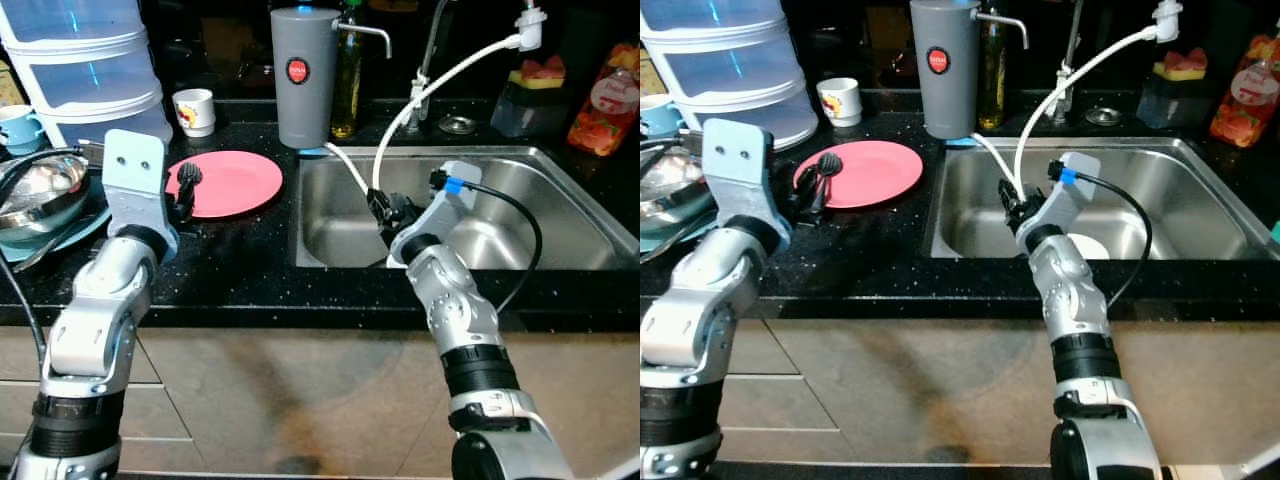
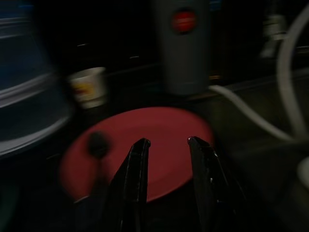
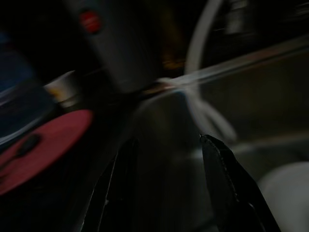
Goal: Kitchen organization
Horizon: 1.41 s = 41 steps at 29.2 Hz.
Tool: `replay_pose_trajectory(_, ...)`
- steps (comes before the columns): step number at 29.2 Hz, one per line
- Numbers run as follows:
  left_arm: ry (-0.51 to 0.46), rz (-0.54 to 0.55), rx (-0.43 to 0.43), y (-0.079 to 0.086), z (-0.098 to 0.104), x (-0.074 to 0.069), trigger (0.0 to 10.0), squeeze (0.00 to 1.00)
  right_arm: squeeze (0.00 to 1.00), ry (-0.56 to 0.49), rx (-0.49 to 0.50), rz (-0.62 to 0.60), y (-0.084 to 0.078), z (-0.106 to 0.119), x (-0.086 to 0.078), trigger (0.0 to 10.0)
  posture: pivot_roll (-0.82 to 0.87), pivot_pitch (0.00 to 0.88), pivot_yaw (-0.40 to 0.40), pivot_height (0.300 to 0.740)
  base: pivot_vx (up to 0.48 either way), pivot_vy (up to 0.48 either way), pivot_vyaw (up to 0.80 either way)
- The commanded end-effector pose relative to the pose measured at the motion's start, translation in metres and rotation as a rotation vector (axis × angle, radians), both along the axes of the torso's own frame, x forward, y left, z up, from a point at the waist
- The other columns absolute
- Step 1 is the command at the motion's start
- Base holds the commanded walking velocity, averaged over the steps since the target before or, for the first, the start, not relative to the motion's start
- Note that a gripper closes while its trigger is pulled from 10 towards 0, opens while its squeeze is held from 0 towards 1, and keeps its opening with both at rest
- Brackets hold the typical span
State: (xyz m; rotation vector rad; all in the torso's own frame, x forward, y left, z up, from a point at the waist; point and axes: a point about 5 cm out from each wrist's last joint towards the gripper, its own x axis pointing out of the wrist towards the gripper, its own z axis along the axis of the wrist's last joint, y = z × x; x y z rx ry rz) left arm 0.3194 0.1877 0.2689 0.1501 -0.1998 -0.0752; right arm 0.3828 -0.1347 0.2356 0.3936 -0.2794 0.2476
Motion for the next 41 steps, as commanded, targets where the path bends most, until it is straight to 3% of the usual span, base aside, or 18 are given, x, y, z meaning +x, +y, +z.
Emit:
replay_pose_trajectory(1,0.004,-0.020,0.004,-0.004,0.001,0.000,10.0,0.00,0.00,0.014,0.014,-0.001,-0.003,0.000,0.001,10.0,0.01,0.076,-0.014,0.740,0.000,0.000,-0.80)
replay_pose_trajectory(10,-0.017,-0.028,-0.011,-0.004,0.004,-0.002,10.0,0.00,0.00,-0.006,-0.005,-0.011,-0.004,0.002,0.000,10.0,0.01,0.082,-0.018,0.740,0.000,0.000,-0.27)
replay_pose_trajectory(16,-0.141,0.039,-0.012,0.003,0.023,-0.004,10.0,0.00,0.00,-0.035,0.005,0.014,0.000,0.009,0.000,10.0,0.01,0.083,-0.018,0.740,0.000,0.000,0.00)
replay_pose_trajectory(17,-0.216,0.080,-0.008,0.006,0.035,-0.007,10.0,0.00,0.00,-0.070,0.020,0.051,0.003,0.017,0.000,10.0,0.01,0.083,-0.018,0.740,0.259,0.000,0.00)
replay_pose_trajectory(23,-0.315,0.197,0.004,0.017,0.051,-0.013,10.0,0.00,0.00,-0.129,0.009,0.155,0.014,0.030,-0.001,10.0,0.01,0.084,-0.019,0.740,0.300,0.000,0.00)
replay_pose_trajectory(28,-0.257,0.194,-0.080,0.024,0.041,-0.012,10.0,0.00,0.00,-0.181,-0.045,0.190,0.022,0.037,-0.003,10.0,0.02,0.083,-0.021,0.740,0.321,0.000,0.00)
replay_pose_trajectory(41,-0.250,0.212,-0.108,0.030,0.036,-0.015,10.0,0.00,0.00,-0.213,-0.073,0.186,0.019,0.037,-0.003,10.0,0.02,0.083,-0.021,0.740,0.225,0.000,0.00)
